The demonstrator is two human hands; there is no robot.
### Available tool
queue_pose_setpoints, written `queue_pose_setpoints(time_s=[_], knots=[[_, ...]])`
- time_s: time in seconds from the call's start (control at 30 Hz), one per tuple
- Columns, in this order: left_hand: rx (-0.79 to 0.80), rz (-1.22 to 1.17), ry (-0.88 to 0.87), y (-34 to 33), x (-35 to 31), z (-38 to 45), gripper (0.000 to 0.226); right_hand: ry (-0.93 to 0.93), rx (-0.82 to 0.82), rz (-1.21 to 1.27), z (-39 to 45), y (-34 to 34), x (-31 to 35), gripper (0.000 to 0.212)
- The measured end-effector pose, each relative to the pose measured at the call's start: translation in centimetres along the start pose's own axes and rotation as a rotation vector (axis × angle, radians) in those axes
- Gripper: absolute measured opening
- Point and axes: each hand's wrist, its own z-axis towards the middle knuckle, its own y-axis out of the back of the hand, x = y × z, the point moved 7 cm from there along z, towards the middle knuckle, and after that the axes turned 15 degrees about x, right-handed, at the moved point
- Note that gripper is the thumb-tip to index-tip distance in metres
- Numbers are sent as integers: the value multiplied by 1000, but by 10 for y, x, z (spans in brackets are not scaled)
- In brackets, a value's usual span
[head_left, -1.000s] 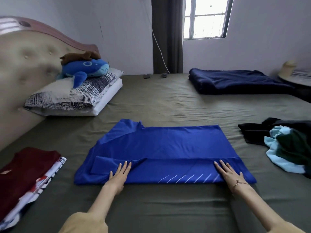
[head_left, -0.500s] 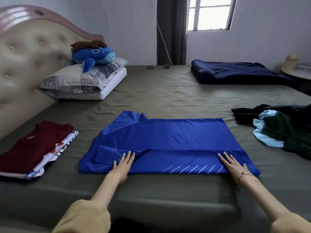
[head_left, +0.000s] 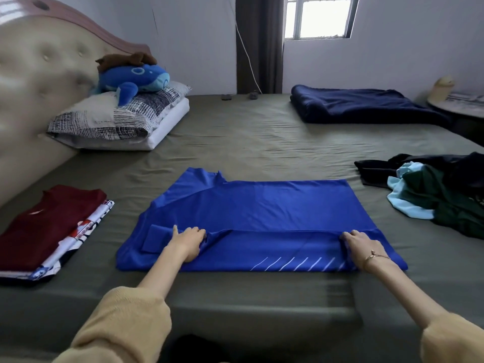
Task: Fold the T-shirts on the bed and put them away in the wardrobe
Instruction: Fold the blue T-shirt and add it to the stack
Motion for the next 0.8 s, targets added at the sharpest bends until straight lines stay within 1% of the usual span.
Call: queue_pose_setpoints(time_s=[0.07, 0.1, 0.2, 0.37, 0.5, 0.67, 0.73, 0.8], knots=[[-104, 46, 32, 17, -7, 6, 32, -7, -29, 32, 5, 9, 8, 35], [-146, 37, 30, 25, -12, 13, 29, -3, -47, 53, 12, 15, 11, 32], [-225, -40, -31, 35, -31, 33, 29, 19, -92, 102, 30, 27, 21, 26], [-331, -154, -144, 60, -53, 75, 33, 58, -129, 99, 75, 49, 37, 27], [-385, -184, -178, 87, -55, 114, 36, 70, -118, 85, 117, 66, 38, 35], [-319, -232, -156, 106, -48, 160, 46, 104, -64, 34, 164, 78, 46, 54], [-356, -169, -144, 113, -45, 171, 48, 130, -80, 4, 175, 84, 53, 60], [-366, -78, -96, 118, -39, 182, 54, 142, -76, 2, 189, 88, 54, 70]])
